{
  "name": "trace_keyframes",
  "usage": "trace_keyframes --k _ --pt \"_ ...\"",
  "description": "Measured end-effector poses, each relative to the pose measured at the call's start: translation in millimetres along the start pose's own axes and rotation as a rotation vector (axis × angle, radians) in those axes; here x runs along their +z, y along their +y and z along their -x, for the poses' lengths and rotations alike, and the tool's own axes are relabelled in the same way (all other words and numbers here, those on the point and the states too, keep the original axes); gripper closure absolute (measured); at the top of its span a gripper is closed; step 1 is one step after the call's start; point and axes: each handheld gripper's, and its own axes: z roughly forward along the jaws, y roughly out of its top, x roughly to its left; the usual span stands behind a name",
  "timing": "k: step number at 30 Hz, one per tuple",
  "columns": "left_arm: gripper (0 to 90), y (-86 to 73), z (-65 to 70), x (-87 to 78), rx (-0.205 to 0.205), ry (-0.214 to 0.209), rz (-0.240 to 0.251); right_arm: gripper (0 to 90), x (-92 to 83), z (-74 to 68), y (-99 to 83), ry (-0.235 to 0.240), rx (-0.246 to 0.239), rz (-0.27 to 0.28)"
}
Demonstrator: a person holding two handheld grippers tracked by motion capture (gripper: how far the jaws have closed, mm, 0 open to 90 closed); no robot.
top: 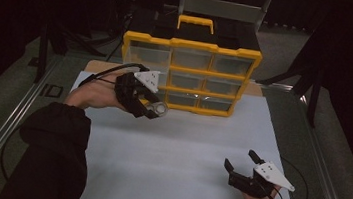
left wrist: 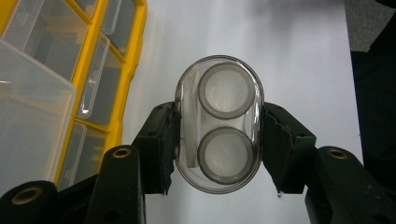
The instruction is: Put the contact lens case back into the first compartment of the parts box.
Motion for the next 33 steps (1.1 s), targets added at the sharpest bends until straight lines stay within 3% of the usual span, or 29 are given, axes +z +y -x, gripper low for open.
trace_keyframes --k 33 --pt "49.7 6.8 -5.2 -25.8 -0.002 0.015 -0.011 8.6 0.3 -0.4 0.3 -0.009 0.012 0.0"
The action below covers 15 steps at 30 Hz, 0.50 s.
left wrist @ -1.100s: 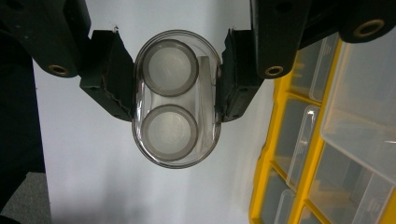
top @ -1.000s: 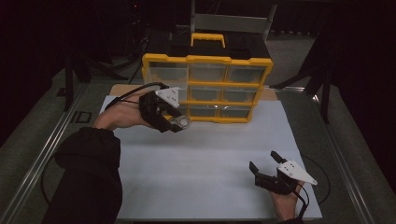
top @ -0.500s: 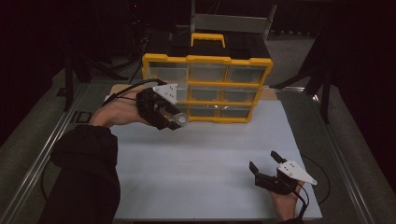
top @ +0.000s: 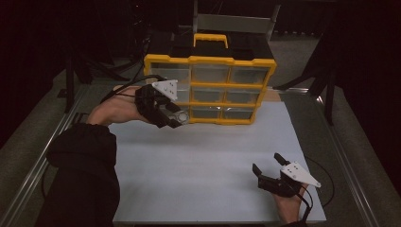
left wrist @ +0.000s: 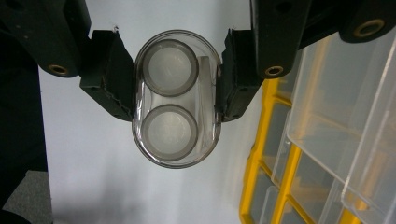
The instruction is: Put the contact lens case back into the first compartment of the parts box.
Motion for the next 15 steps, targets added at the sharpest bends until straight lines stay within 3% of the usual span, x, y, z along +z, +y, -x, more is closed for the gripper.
trace_keyframes --k 15 --pt "49.8 6.3 -5.9 -15.4 -0.005 0.003 -0.016 8.6 0.1 -0.1 -0.1 0.002 0.0 -0.001"
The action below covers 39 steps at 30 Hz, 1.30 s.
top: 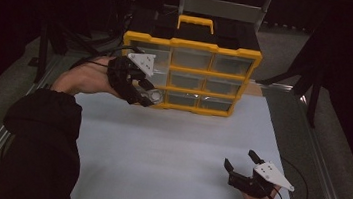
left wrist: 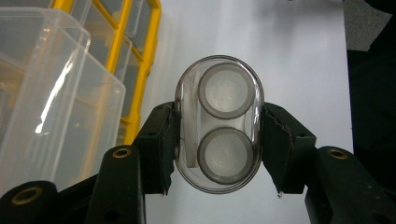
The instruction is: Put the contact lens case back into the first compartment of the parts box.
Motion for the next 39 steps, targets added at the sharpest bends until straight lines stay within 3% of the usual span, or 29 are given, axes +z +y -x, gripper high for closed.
trace_keyframes --k 16,39 --pt "49.7 6.5 -9.6 -16.6 -0.024 0.0 0.022 8.6 -0.1 0.5 -0.1 -0.003 -0.002 -0.002" --pt "49.7 13.8 -25.4 -26.4 -0.08 0.004 0.041 8.6 -0.1 0.6 -0.1 -0.004 0.0 -0.002"
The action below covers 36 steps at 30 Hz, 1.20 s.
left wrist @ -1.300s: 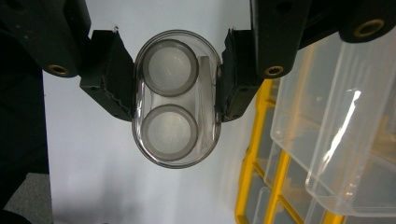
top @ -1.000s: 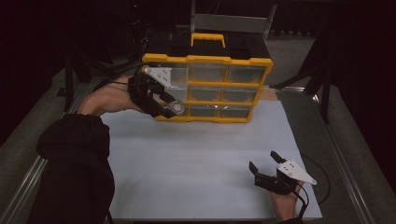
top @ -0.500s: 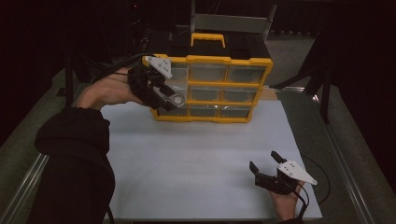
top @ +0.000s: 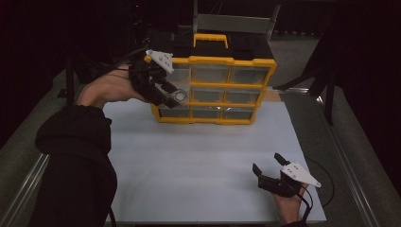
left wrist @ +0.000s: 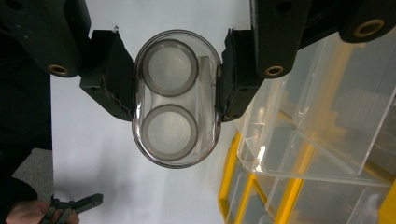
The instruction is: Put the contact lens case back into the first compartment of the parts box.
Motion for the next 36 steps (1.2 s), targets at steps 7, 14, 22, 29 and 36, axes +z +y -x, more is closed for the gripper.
trace_keyframes --k 7,14,22,29,36 --pt "49.7 4.5 -1.6 -3.9 0.001 0.012 -0.004 8.6 -0.2 0.3 0.0 -0.002 0.0 0.0" --pt "49.7 10.4 -3.5 -5.5 0.015 0.013 -0.009 8.6 -0.8 0.0 0.2 -0.002 0.003 0.0" --pt "49.7 16.9 -7.7 -5.8 0.012 0.019 -0.004 8.6 -0.9 0.6 0.0 -0.002 0.004 0.003" --pt "49.7 18.7 -14.0 -7.5 -0.005 0.039 0.003 8.6 -1.1 1.1 0.1 -0.004 0.002 0.002" --pt "49.7 21.1 -21.7 -8.3 -0.026 0.048 0.027 8.6 -1.0 1.1 -0.1 -0.002 0.006 0.001"
